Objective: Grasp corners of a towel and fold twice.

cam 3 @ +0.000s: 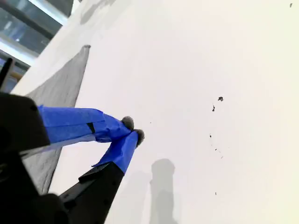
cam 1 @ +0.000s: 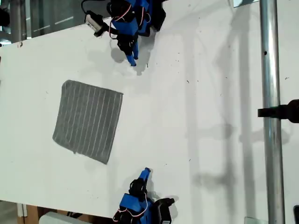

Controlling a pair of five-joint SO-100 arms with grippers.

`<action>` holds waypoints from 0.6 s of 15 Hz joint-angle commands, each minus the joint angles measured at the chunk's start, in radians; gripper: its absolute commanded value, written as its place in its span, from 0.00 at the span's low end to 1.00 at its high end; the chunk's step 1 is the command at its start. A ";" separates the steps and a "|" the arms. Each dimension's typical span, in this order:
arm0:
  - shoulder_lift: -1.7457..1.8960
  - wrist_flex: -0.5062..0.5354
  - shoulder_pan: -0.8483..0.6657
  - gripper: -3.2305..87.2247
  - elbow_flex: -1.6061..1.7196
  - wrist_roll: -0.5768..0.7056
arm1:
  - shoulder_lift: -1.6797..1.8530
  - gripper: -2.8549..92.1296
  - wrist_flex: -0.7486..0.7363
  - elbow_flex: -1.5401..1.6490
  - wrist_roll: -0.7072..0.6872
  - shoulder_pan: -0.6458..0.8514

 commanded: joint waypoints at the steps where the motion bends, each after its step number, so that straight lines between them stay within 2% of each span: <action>1: 0.008 -0.011 0.006 0.00 0.012 -0.017 | 0.012 0.18 0.014 -0.025 -0.005 0.063; 3: 0.008 -0.011 0.003 0.00 0.012 -0.015 | 0.012 0.16 -0.008 -0.018 -0.005 0.009; 5: 0.008 -0.014 0.000 0.00 0.012 -0.014 | 0.012 0.04 -0.037 -0.017 -0.015 -0.089; 7: 0.008 -0.017 -0.002 0.00 0.012 -0.014 | 0.012 0.03 -0.035 -0.029 -0.015 -0.153; 9: 0.008 -0.017 -0.006 0.00 0.012 -0.008 | 0.012 0.03 -0.040 -0.074 -0.040 -0.155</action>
